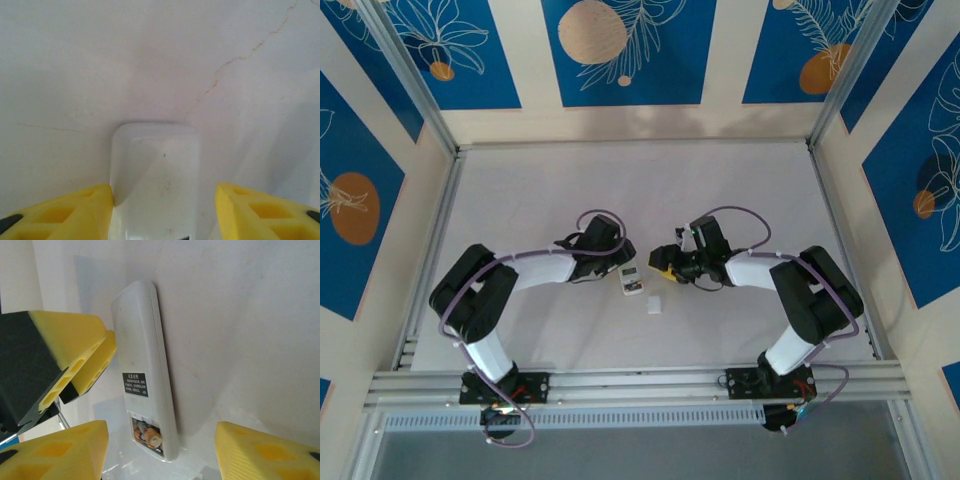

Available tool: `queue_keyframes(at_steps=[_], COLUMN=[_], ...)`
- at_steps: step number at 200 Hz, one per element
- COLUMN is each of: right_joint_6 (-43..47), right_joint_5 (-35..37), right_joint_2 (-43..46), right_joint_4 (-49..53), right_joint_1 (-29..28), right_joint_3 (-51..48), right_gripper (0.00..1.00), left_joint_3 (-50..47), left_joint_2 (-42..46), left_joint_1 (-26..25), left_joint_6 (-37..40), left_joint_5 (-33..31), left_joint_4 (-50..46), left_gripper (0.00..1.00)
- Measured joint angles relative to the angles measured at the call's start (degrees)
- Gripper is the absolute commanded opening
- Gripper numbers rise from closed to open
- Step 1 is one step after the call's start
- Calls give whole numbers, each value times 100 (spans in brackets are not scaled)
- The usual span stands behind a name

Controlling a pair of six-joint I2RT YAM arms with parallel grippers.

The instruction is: Load the batteries into the remote control

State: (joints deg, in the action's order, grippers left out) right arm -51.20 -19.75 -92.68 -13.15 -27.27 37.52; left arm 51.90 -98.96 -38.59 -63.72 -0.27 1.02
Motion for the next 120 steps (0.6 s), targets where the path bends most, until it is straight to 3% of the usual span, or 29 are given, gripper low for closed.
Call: queue_keyframes(at_steps=[72, 120], right_joint_6=[83, 293], right_joint_5=[44, 144], right_joint_2=[496, 1001], right_joint_4=[295, 531], right_joint_1=[79, 284], right_joint_3=[-92, -227], right_gripper=[63, 64], left_joint_3=[101, 358], left_joint_2=[116, 527], left_joint_1=[7, -114], left_joint_6=[533, 1305], left_joint_5=[-39, 140], left_joint_4=[-573, -1320], left_gripper=[67, 68])
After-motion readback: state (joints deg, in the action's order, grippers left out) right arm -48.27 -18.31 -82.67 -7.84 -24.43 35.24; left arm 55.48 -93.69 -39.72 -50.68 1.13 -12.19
